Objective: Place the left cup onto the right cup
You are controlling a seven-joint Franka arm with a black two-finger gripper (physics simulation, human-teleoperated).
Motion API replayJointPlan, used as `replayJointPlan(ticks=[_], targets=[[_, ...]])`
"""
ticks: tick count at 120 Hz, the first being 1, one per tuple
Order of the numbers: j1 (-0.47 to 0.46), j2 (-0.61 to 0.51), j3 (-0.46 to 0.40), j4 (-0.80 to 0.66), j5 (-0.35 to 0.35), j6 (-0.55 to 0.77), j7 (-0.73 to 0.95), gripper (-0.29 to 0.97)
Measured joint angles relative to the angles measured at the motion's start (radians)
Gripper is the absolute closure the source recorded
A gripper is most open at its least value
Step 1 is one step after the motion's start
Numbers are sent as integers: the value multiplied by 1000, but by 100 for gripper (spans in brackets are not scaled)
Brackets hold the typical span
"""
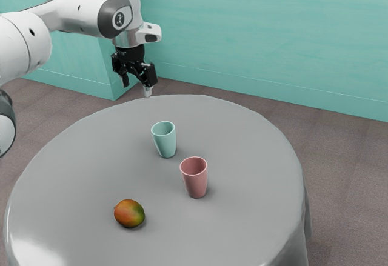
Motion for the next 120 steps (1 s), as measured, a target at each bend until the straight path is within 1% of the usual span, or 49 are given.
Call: replayJointPlan(ticks=[12, 37, 68, 120], targets=[[0, 21, -6, -7, -36, 31, -4, 0], [-1, 21, -30, -107, -101, 101, -14, 0], [-1, 30, -48, -152, -119, 168, -23, 0], [-1, 126, -52, -148, -152, 233, -32, 0]])
